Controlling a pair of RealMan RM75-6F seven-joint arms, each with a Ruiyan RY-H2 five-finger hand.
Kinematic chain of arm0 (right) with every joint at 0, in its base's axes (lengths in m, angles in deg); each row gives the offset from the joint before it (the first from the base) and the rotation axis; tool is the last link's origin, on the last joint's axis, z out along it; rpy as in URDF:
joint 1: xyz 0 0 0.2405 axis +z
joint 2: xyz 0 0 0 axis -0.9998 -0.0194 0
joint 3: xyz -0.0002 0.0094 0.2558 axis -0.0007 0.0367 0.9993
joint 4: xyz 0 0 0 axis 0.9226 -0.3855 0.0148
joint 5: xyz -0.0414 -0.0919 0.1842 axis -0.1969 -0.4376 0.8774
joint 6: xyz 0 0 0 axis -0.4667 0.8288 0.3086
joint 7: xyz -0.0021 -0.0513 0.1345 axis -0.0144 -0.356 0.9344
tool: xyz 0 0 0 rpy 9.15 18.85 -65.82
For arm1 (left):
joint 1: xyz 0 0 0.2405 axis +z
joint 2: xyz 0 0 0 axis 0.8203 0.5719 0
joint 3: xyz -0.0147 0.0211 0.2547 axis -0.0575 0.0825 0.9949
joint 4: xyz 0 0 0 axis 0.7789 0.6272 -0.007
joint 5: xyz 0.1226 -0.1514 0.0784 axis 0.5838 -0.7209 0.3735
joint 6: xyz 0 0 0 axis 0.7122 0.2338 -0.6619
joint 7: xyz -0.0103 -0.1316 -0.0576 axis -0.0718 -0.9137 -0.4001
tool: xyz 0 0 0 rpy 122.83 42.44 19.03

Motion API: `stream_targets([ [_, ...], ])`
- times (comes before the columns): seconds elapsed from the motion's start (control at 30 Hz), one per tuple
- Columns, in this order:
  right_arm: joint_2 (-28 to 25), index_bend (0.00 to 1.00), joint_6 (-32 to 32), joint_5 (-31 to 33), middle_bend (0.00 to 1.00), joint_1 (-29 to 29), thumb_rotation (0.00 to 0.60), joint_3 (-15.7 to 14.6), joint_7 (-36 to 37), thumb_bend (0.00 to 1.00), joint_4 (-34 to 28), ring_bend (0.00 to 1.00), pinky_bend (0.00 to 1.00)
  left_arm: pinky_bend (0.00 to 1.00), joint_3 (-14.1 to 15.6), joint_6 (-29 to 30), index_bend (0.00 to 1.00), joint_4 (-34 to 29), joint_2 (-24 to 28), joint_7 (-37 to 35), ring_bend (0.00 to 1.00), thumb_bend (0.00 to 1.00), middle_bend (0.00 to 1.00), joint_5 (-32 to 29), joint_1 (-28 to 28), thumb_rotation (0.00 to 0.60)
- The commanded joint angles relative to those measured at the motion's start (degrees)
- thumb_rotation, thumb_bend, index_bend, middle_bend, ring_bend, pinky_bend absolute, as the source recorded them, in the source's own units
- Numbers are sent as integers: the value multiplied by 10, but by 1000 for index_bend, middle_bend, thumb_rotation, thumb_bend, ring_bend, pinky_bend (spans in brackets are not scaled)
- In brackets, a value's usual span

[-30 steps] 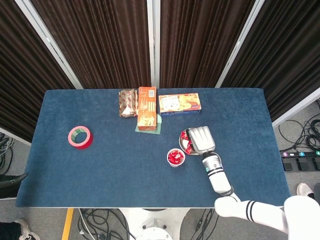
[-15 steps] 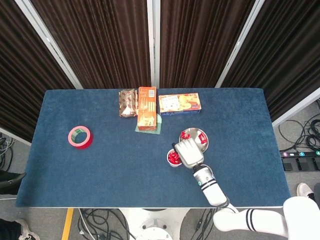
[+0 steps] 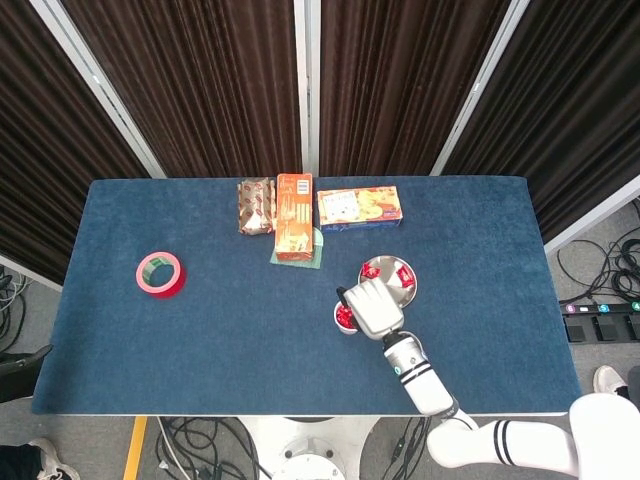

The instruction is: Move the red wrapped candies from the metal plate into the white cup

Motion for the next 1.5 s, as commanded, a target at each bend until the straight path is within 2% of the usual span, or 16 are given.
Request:
stream_targets([
  [0.03, -12, 562, -7, 0, 1000, -2, 600, 12, 3, 101, -5, 1000, 1000, 110, 0, 0, 126, 0, 0, 0, 34, 122, 75, 1, -1, 538],
  [0.17, -32, 555, -6, 27, 1000, -3, 600, 24, -16, 104, 9, 1000, 1000, 110, -1, 0, 126, -1, -1, -1, 34, 122, 75, 2, -3, 533],
  [0.27, -34, 554, 0, 74, 1000, -6, 600, 29, -42, 106, 35, 1000, 1000, 110, -1, -1, 126, -1, -2, -2, 34, 122, 75, 2, -4, 535],
  [0.4, -14, 537, 25, 138, 1000, 0, 600, 37, -57, 111, 92, 1000, 1000, 110, 0, 1, 126, -1, -3, -2, 34, 122, 75, 5, -4, 534],
  [0.57, 22, 513, 70, 171, 1000, 27, 600, 52, -47, 137, 180, 1000, 1000, 110, 0, 1, 126, -3, 0, 1, 34, 123, 75, 5, -4, 534],
  [0.77, 63, 474, 103, 177, 1000, 56, 600, 67, -23, 138, 256, 1000, 1000, 110, 1, 1, 126, -4, -1, 4, 34, 122, 75, 4, -4, 535],
  [1.1, 130, 435, 118, 173, 1000, 84, 600, 82, 17, 101, 340, 1000, 1000, 110, 5, -2, 126, 3, -3, 2, 34, 122, 75, 7, -3, 536],
  [1.5, 197, 447, 121, 170, 1000, 90, 600, 94, 53, 101, 431, 1000, 1000, 110, 8, -8, 126, 22, -11, -15, 34, 122, 75, 5, -3, 534],
])
